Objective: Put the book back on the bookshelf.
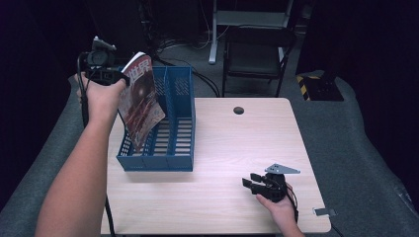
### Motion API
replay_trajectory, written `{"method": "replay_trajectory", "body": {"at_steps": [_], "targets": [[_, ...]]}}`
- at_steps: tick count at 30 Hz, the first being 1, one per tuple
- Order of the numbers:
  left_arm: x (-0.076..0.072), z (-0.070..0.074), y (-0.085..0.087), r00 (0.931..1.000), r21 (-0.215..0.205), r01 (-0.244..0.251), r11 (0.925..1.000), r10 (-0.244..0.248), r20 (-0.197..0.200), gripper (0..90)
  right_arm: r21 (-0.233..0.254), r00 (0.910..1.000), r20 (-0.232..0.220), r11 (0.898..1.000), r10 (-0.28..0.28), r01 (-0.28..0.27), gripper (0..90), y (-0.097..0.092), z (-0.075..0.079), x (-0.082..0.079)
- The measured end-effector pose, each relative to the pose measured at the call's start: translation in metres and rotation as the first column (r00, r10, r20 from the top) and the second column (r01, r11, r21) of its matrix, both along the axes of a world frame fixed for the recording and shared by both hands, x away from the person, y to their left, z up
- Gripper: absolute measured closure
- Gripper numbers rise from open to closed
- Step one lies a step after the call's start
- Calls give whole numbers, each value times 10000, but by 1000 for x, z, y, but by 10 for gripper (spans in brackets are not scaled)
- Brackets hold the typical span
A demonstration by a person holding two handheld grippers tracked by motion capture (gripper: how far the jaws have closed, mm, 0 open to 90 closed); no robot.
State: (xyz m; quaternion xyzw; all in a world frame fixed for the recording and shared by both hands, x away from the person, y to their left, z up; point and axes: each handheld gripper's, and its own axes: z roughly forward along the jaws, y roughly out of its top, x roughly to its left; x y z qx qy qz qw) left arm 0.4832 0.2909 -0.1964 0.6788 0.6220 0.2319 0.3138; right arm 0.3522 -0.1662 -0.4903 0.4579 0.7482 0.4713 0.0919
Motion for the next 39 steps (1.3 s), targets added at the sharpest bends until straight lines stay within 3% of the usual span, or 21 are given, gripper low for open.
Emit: {"method": "replay_trajectory", "body": {"at_steps": [16,39], "targets": [[15,-21,-12,9995,-186,-153,9997,159,290,839,50,10000,18,10000,-72,72,526,-3,0,1],[26,-54,-18,9987,-142,-492,9987,494,89,839,60,10000,15,10000,19,-19,526,-4,1,0]]}}
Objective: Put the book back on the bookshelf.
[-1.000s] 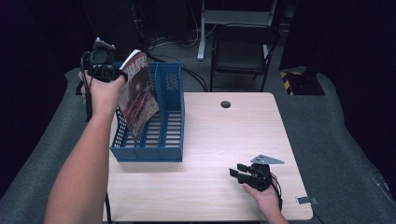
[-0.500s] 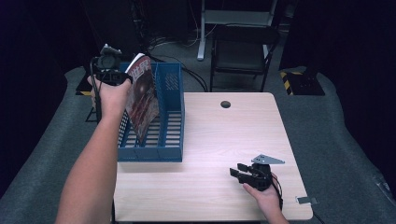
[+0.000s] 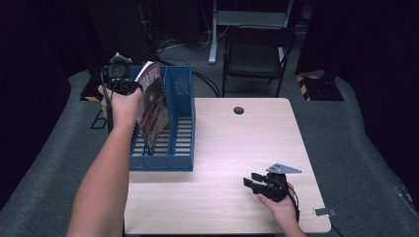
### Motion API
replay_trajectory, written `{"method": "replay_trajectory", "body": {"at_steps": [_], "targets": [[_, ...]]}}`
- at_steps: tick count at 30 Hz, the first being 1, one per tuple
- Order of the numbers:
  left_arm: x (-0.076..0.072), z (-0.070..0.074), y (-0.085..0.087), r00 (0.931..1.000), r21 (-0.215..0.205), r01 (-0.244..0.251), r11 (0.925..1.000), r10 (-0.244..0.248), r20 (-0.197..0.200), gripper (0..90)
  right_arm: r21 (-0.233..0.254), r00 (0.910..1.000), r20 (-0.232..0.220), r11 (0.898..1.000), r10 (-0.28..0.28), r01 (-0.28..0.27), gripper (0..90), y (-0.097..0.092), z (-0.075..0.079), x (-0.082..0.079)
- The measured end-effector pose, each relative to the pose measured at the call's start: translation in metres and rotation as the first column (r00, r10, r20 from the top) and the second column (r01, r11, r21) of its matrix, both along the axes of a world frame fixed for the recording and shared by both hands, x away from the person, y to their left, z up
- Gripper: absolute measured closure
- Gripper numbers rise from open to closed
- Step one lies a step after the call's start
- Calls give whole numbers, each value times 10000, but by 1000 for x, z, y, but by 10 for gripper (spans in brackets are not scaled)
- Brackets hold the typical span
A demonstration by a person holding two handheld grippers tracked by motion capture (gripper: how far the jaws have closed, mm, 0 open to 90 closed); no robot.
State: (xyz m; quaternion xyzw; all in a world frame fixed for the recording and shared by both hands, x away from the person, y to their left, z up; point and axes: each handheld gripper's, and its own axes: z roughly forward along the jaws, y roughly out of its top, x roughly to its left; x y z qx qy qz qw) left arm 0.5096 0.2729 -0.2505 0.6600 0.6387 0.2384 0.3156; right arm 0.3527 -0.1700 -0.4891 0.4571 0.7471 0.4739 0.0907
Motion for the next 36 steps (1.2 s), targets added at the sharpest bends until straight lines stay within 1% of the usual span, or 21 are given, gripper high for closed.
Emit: {"method": "replay_trajectory", "body": {"at_steps": [1,4,6,7,9,12,17,19,26,30,36], "targets": [[0,-1,0,10000,22,-14,10000,14,-8,840,15,10000,-6,10000,-8,8,526,0,0,0],[1,-5,-2,10000,-86,-51,10000,51,-22,839,39,10000,-19,10000,-42,42,526,0,0,0],[3,-6,-2,10000,-25,-19,10000,19,13,839,-5,10000,-27,10000,-45,45,526,-1,0,0],[3,-7,-3,10000,-54,-69,10000,69,10,839,4,10000,-23,10000,-43,43,526,-1,0,0],[5,-8,-4,10000,30,-54,10000,54,19,839,54,10000,-24,10000,-52,53,526,-1,0,0],[6,-12,-5,10000,81,-49,10000,50,-30,839,60,10000,3,10000,-46,45,526,-2,0,0],[7,-18,-3,9999,-79,-148,9999,148,-40,839,55,10000,-21,10000,-38,38,526,-2,0,0],[8,-20,-3,9999,-41,-121,9999,121,-93,839,71,10000,-28,9999,-73,73,526,-2,0,0],[12,-23,-5,9998,-23,-193,9998,194,44,839,32,10000,-27,10000,-70,70,526,-3,-1,1],[14,-25,-7,9998,7,-183,9998,183,-12,839,73,9999,-60,9999,-120,120,526,-3,-1,1],[14,-30,-8,9996,29,-220,9998,220,156,839,57,9999,-33,9999,-95,95,526,-4,-1,1]]}}
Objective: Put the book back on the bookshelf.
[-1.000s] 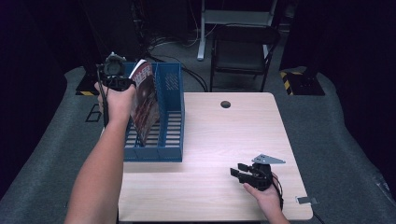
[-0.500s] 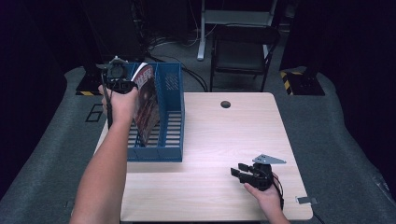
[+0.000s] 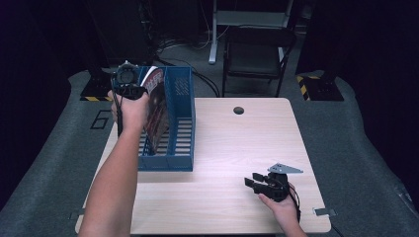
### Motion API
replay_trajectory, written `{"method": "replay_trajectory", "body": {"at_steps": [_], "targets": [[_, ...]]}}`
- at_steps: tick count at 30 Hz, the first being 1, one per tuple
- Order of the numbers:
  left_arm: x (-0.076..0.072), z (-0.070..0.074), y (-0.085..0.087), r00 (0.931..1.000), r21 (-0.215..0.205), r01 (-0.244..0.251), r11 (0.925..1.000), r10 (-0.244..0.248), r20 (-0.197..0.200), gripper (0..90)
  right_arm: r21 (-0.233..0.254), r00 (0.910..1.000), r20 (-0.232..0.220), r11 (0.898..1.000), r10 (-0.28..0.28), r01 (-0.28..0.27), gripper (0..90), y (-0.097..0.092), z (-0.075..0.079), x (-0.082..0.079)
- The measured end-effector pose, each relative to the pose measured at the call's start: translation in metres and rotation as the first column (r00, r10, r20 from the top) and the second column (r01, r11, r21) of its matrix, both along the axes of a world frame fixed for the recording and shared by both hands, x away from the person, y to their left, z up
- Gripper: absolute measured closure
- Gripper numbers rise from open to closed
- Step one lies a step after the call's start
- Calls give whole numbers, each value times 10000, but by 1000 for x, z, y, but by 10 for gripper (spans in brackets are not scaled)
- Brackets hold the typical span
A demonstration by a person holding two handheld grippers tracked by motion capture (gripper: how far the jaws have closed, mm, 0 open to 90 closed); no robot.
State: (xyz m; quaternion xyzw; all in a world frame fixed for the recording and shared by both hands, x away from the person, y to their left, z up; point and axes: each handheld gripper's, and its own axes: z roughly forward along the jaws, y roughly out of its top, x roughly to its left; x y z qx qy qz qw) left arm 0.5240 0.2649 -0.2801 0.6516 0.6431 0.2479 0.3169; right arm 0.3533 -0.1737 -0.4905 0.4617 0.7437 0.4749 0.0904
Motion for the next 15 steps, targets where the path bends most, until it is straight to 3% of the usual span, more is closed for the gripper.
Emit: {"method": "replay_trajectory", "body": {"at_steps": [15], "targets": [[1,-8,2,9998,68,-152,9999,151,125,839,-44,10000,5,10000,76,-76,526,0,-1,1]]}}
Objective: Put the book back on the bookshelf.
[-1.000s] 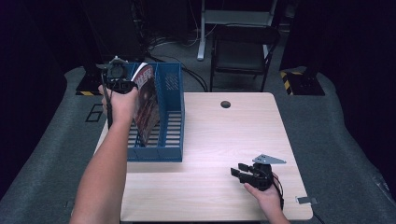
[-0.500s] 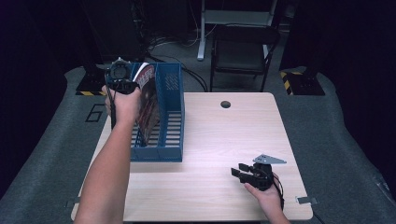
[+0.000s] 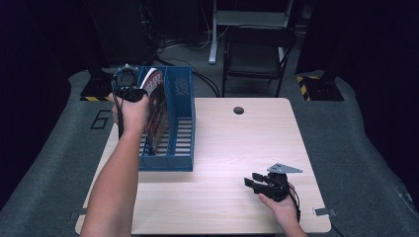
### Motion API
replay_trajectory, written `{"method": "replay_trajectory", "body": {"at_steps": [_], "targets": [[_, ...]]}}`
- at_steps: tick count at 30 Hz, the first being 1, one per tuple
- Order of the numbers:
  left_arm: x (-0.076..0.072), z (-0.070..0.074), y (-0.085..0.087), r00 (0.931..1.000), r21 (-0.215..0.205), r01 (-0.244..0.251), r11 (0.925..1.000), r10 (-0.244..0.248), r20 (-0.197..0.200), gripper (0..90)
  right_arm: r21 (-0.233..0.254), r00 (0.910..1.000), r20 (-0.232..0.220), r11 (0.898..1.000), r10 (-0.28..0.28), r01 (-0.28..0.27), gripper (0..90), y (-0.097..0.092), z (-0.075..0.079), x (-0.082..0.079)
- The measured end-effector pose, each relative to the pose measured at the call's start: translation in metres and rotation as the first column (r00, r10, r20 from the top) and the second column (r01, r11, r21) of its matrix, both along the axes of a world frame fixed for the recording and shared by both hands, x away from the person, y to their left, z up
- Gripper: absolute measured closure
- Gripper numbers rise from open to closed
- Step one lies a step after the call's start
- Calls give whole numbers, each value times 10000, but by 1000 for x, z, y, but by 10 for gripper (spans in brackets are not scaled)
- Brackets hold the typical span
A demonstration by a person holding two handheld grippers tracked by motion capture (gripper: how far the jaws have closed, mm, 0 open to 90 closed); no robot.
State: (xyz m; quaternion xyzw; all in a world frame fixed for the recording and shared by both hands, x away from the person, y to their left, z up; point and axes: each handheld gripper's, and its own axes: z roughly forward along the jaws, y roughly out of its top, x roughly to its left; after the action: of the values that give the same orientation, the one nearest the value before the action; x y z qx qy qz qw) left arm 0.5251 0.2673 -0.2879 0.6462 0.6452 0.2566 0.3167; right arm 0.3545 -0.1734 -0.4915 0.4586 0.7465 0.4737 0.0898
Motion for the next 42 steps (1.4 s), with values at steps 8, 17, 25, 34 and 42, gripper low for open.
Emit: {"method": "replay_trajectory", "body": {"at_steps": [8,17,25,34,42], "targets": [[0,0,2,9996,83,-201,9998,199,202,839,-10,10000,-10,10000,-11,11,526,0,0,0],[1,-8,3,9991,149,-341,9993,338,243,839,-8,10000,-71,10000,-7,7,526,0,0,0],[-2,-14,8,9996,24,-226,9997,225,192,829,-67,10000,-29,10000,33,-33,527,1,-1,0],[-13,-5,13,9998,-159,97,9998,-94,163,745,-85,10000,-49,9999,58,-58,526,2,-1,0],[-20,-2,18,9994,-235,351,9991,-352,-40,726,-140,10000,-26,9999,73,-74,526,3,-1,1]]}}
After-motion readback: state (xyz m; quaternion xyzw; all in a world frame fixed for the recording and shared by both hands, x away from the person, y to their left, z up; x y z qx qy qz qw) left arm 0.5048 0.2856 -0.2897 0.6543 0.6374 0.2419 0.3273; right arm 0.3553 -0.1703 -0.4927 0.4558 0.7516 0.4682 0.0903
